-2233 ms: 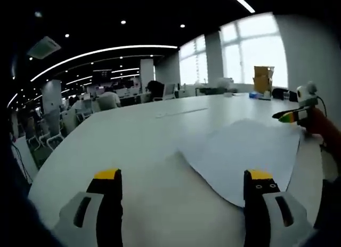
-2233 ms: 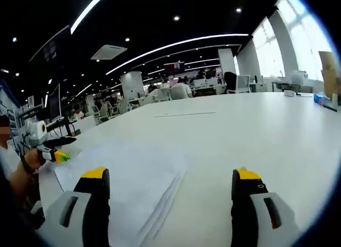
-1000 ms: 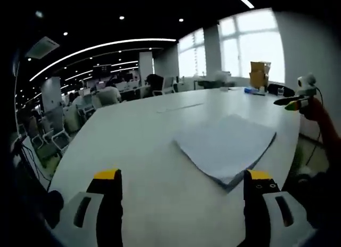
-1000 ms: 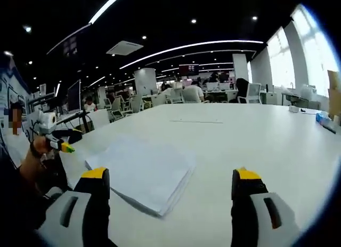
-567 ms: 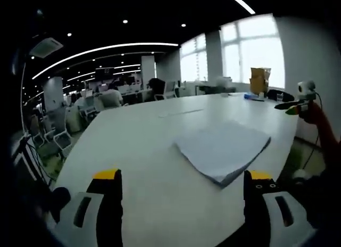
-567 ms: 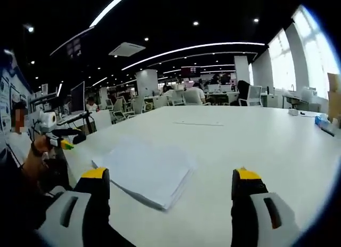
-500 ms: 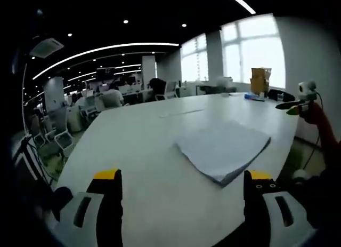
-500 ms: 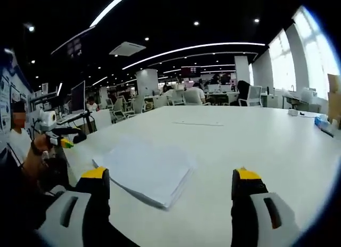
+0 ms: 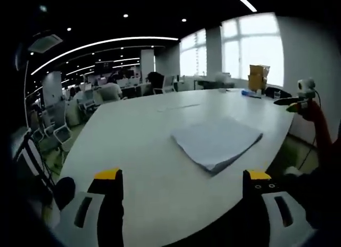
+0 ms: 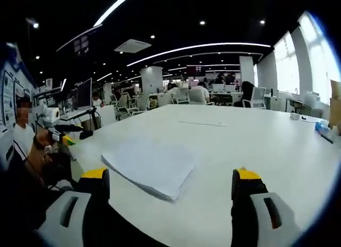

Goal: Organize the stack of printing papers by aligning and flattening the scattered papers on the table

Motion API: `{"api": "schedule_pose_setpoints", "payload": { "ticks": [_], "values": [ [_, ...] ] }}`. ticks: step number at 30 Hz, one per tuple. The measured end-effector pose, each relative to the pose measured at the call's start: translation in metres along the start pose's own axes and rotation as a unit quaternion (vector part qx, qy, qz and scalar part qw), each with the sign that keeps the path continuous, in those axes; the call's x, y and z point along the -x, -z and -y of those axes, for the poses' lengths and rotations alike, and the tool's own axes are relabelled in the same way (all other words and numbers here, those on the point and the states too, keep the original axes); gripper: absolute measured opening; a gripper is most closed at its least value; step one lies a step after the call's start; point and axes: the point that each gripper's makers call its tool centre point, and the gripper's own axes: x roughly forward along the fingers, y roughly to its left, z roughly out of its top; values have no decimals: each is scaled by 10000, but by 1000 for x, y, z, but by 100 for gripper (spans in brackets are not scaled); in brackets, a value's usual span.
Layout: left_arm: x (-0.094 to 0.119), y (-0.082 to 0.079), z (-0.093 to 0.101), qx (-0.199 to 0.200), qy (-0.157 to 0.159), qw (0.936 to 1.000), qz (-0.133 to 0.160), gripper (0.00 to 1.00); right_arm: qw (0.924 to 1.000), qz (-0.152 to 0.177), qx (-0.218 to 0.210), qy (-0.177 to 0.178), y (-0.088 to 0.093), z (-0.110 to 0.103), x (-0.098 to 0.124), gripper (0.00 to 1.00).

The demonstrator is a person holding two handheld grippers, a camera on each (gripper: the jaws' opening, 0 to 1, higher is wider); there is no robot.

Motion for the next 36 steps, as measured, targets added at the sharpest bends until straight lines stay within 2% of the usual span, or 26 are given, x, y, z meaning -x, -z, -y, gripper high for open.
{"api": "schedule_pose_setpoints", "payload": {
  "ticks": [13, 36],
  "values": [
    [14, -8, 6, -40, 28, 9999, 94, 96, 9995, -145, 260, 126, 2, 2, 8, 90],
    [21, -4, 12, -134, 40, 9999, -63, 95, 9990, -146, 359, 244, 0, 4, 12, 90]
  ]
}}
